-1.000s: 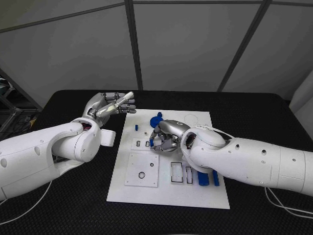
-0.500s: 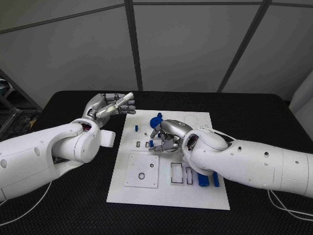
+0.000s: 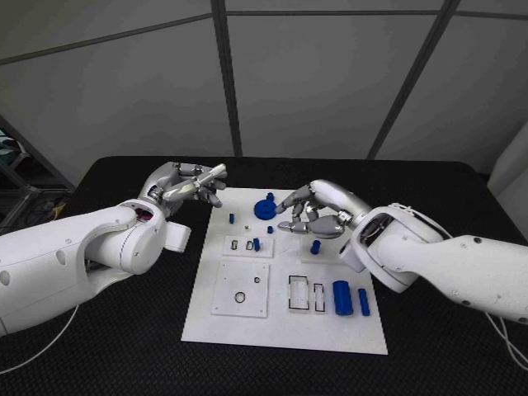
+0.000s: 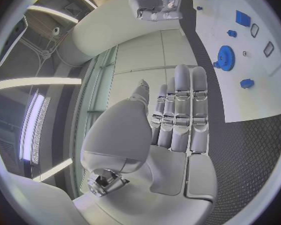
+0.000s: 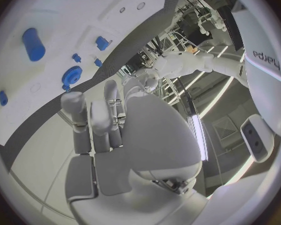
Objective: Assemble the parts on the task board
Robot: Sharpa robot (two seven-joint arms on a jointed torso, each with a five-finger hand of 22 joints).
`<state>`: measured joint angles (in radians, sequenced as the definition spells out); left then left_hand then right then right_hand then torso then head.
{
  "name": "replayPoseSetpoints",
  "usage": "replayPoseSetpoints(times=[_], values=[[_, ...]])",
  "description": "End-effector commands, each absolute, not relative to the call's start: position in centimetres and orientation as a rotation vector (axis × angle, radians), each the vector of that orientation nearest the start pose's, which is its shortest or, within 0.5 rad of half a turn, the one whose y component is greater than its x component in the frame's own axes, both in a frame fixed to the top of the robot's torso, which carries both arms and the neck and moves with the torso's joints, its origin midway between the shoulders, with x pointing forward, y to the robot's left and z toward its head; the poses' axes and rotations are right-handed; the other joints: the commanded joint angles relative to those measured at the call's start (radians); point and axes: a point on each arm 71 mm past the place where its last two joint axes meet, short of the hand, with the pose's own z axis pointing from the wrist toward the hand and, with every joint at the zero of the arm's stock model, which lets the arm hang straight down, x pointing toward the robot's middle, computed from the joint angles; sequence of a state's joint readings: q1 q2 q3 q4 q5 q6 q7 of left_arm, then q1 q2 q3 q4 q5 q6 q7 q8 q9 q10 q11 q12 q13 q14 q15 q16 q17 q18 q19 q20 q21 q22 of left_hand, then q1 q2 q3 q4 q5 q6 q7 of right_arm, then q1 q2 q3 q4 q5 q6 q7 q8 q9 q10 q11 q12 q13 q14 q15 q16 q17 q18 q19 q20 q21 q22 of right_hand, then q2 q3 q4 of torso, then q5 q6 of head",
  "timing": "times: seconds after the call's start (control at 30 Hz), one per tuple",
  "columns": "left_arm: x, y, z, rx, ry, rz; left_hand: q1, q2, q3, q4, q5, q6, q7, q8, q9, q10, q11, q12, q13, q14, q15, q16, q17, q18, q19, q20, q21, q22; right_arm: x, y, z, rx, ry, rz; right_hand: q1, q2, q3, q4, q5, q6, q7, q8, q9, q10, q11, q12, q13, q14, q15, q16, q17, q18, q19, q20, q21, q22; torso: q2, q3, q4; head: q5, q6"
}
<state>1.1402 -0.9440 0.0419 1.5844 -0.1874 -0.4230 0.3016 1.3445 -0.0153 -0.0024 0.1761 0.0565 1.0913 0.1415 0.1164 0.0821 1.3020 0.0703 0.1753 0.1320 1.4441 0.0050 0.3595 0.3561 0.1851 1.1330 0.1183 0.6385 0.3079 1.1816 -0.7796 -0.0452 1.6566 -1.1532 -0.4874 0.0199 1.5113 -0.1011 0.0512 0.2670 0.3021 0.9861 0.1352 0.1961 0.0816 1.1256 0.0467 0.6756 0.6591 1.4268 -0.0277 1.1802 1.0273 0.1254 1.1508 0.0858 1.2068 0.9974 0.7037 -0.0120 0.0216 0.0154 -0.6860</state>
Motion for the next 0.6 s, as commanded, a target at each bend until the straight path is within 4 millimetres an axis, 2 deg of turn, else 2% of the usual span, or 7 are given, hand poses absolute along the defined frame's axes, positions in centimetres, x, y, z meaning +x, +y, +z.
replayPoseSetpoints(times=[0.03,0.13,0.23,0.27,0.4,0.43,0.6], values=[[47.8,24.2,-18.1,-0.927,1.648,-1.238,-0.052,-0.006,-0.033,0.034,-0.002,0.01,-0.015,0.01,0.006,0.05,-0.018,0.039,0.035,0.045,-0.019,0.073,0.066,-0.003,0.042,-0.021,0.063,0.038,45.3,-14.5,-16.5,0.275,1.664,1.223,0.028,-0.007,0.025,-0.003,-0.021,0.021,0.0,-0.017,-0.009,0.029,-0.007,-0.13,-0.101,-0.056,0.0,-0.197,-0.211,0.038,-0.114,-0.002,-0.145,-0.187,-0.015,0.004,0.0005,0.004,-0.005],[47.8,23.9,-18.6,-0.842,1.809,-1.116,-0.134,-0.003,-0.093,0.104,-0.006,0.025,-0.033,0.038,0.022,0.129,-0.046,0.139,0.113,0.036,-0.04,0.124,0.129,-0.058,0.199,-0.046,0.393,0.453,46.2,-16.3,-15.6,0.371,1.696,1.222,0.043,-0.022,0.057,0.0,-0.025,0.041,0.0,-0.04,-0.014,0.094,0.0,-0.294,-0.23,-0.128,0.005,-0.465,-0.429,0.058,-0.194,0.004,-0.311,-0.349,-0.025,0.0085,-0.0026,0.011,-0.017],[48.0,23.3,-18.7,-0.74,1.946,-0.982,-0.155,0.01,-0.143,0.111,0.004,0.036,-0.057,0.092,0.058,0.115,-0.055,0.28,0.24,0.002,-0.061,0.164,0.196,-0.092,0.259,-0.061,0.579,0.689,46.8,-17.7,-15.1,0.434,1.69,1.213,0.045,-0.032,0.077,0.003,-0.025,0.064,0.001,-0.052,-0.013,0.147,0.004,-0.382,-0.297,-0.151,0.016,-0.6,-0.489,0.058,-0.21,0.014,-0.401,-0.407,-0.033,0.0103,-0.0018,0.013,-0.023],[48.1,23.1,-18.7,-0.714,1.978,-0.945,-0.16,0.016,-0.157,0.111,0.008,0.034,-0.059,0.11,0.072,0.101,-0.063,0.352,0.312,-0.007,-0.054,0.175,0.215,-0.098,0.269,-0.067,0.621,0.747,47.0,-18.1,-15.0,0.446,1.685,1.209,0.044,-0.036,0.085,0.002,-0.025,0.069,0.002,-0.06,-0.014,0.168,0.006,-0.412,-0.32,-0.142,0.019,-0.646,-0.509,0.06,-0.207,0.017,-0.433,-0.43,-0.035,0.0111,-0.0018,0.014,-0.025],[48.5,22.4,-18.3,-0.597,2.075,-0.785,-0.15,0.036,-0.194,0.112,-0.003,0.025,-0.066,0.194,0.142,0.087,-0.084,0.713,0.677,-0.029,-0.062,0.195,0.269,-0.119,0.304,-0.073,0.733,0.906,47.8,-19.3,-14.5,0.47,1.649,1.178,0.033,-0.043,0.097,-0.002,-0.021,0.088,0.002,-0.072,-0.013,0.196,0.006,-0.472,-0.361,-0.12,0.022,-0.733,-0.539,0.058,-0.186,0.024,-0.487,-0.469,-0.044,0.0149,-0.0011,0.02,-0.033],[48.7,22.2,-18.2,-0.563,2.096,-0.745,-0.146,0.04,-0.201,0.111,-0.011,0.016,-0.075,0.214,0.162,0.082,-0.077,0.773,0.74,-0.032,-0.063,0.197,0.279,-0.123,0.31,-0.075,0.75,0.933,47.9,-19.5,-14.4,0.473,1.64,1.17,0.03,-0.045,0.098,-0.003,-0.018,0.091,0.002,-0.075,-0.013,0.203,0.006,-0.483,-0.368,-0.112,0.022,-0.747,-0.542,0.058,-0.179,0.024,-0.496,-0.476,-0.046,0.0158,-0.0009,0.022,-0.034],[49.5,20.9,-17.9,-0.415,2.161,-0.587,-0.137,0.06,-0.241,0.112,-0.007,-0.045,-0.082,0.33,0.286,0.057,-0.081,0.939,0.916,-0.04,-0.069,0.196,0.325,-0.134,0.322,-0.074,0.796,1.005,48.3,-20.0,-14.1,0.44,1.612,1.127,0.018,-0.051,0.102,-0.007,-0.004,0.095,0.003,-0.087,-0.013,0.222,0.005,-0.509,-0.383,-0.089,0.022,-0.784,-0.546,0.058,-0.16,0.024,-0.518,-0.493,-0.053,0.0177,0.0017,0.027,-0.042]])
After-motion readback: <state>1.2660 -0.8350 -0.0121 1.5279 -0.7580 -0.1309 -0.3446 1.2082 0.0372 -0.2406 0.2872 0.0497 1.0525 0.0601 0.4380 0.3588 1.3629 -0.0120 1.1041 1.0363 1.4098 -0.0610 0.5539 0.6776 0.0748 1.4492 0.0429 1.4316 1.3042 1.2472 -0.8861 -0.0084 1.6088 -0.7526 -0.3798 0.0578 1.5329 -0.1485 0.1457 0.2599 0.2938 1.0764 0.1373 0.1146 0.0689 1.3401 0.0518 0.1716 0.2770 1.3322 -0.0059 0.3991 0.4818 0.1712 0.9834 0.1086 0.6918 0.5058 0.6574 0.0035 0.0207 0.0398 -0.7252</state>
